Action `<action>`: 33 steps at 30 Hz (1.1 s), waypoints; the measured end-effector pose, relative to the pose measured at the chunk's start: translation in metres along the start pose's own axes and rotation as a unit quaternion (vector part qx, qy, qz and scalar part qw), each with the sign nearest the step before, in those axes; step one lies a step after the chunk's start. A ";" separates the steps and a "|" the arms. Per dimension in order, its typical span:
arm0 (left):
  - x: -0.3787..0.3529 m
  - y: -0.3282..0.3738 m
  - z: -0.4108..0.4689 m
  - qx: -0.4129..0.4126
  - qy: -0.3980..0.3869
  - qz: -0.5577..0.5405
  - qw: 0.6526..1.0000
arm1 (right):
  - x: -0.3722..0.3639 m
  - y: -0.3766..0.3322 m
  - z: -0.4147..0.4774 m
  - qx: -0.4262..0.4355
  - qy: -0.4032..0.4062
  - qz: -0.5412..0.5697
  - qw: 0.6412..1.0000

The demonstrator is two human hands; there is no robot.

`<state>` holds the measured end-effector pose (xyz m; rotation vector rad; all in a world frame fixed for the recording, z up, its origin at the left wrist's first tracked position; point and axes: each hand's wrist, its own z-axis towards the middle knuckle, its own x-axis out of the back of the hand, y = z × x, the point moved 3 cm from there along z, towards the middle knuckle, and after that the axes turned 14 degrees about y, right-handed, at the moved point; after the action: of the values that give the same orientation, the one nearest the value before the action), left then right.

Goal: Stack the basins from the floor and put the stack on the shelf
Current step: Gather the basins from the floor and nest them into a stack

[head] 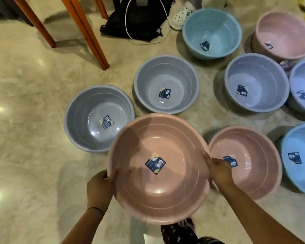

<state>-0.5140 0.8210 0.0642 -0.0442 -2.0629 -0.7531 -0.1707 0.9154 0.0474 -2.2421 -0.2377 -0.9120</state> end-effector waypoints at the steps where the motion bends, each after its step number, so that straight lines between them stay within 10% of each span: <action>1: -0.008 -0.003 0.009 -0.012 -0.001 0.002 1.000 | -0.010 0.001 0.009 0.010 0.003 0.005 1.000; 12: -0.092 -0.052 0.096 -0.010 -0.114 0.074 0.991 | -0.099 0.032 0.065 0.211 -0.013 -0.101 0.972; 20: -0.111 -0.059 0.115 0.029 -0.288 -0.043 0.956 | -0.110 0.039 0.079 0.073 -0.099 0.041 0.992; 33: -0.117 -0.084 0.119 0.004 -0.250 -0.107 0.962 | -0.096 0.075 0.081 -0.062 -0.197 0.181 0.962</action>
<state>-0.5605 0.8446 -0.1147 -0.0053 -2.5819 -0.9365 -0.1678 0.9220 -0.0985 -2.4602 0.0573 -0.2901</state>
